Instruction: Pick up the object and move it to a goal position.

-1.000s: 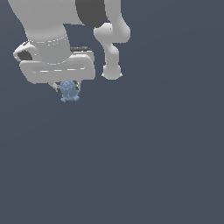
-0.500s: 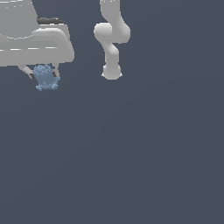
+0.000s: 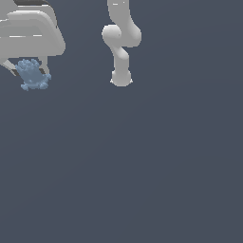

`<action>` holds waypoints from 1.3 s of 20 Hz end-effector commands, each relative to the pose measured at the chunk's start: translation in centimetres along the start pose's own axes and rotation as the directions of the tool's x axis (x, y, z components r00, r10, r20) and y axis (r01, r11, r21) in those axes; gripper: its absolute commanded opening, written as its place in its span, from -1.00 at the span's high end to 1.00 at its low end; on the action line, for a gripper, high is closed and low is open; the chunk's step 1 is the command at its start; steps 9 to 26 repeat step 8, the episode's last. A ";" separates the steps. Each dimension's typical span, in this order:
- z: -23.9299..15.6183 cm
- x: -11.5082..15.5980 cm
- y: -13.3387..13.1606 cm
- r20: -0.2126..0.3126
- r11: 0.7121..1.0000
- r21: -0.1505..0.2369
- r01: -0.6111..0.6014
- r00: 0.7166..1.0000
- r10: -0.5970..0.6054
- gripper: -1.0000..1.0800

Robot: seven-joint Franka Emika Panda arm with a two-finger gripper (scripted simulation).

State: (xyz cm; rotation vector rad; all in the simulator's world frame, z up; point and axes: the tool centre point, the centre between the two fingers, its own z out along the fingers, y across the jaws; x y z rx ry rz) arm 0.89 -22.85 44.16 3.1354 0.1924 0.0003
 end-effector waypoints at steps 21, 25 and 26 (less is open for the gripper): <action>-0.8 0.2 0.7 0.000 1.000 0.000 0.000 1.000 0.000 1.00; -0.8 0.2 0.7 0.000 1.000 0.000 0.000 1.000 0.000 1.00; -0.8 0.2 0.7 0.000 1.000 0.000 0.000 1.000 0.000 1.00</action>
